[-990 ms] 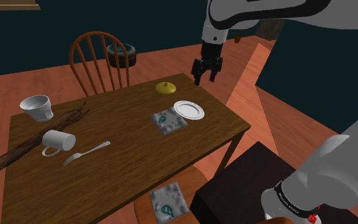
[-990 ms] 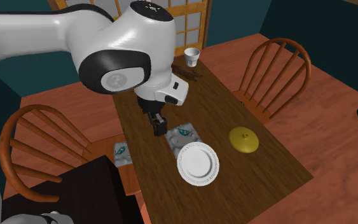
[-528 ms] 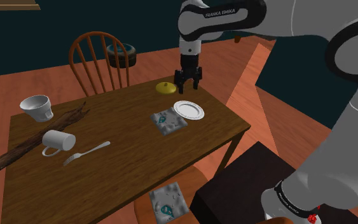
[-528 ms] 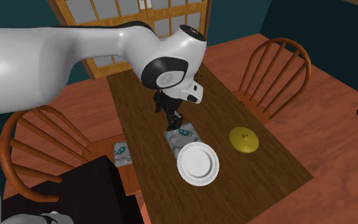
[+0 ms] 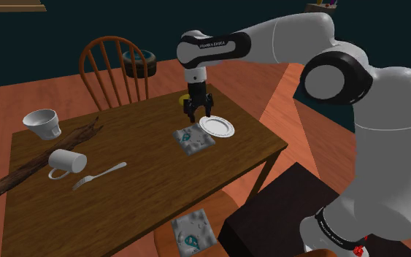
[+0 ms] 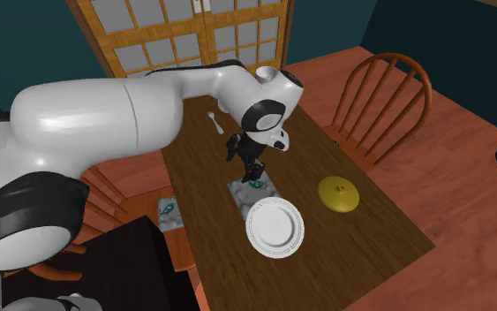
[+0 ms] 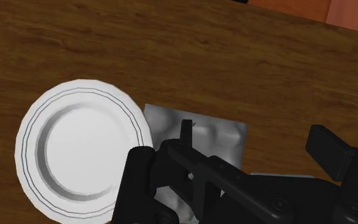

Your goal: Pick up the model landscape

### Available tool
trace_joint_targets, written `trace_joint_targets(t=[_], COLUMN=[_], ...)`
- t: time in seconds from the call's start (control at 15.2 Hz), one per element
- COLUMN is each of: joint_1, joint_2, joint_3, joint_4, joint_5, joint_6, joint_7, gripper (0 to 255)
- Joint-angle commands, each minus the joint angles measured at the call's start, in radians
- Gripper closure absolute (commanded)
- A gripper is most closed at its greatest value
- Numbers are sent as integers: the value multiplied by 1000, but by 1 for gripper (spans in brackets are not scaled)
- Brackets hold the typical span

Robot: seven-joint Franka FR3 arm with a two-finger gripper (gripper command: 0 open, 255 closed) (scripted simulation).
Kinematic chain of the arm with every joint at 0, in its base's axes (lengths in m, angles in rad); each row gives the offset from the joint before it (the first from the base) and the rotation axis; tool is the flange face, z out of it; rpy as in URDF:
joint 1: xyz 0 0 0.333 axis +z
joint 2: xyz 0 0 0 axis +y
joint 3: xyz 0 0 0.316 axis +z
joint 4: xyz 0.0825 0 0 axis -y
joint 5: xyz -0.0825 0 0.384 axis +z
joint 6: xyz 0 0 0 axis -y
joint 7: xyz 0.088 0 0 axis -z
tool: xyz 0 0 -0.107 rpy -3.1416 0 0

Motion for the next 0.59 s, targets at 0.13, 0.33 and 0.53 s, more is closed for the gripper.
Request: trace_joint_targets(t=[0.13, 0.33, 0.53], joint_1=[19, 37, 52], joint_2=[215, 412, 569], joint_3=[14, 24, 31], joint_4=[232, 477, 692], joint_5=[-3, -6, -8], joint_6=[-102, -213, -303], joint_7=[4, 11, 18], gripper=[0, 0, 0])
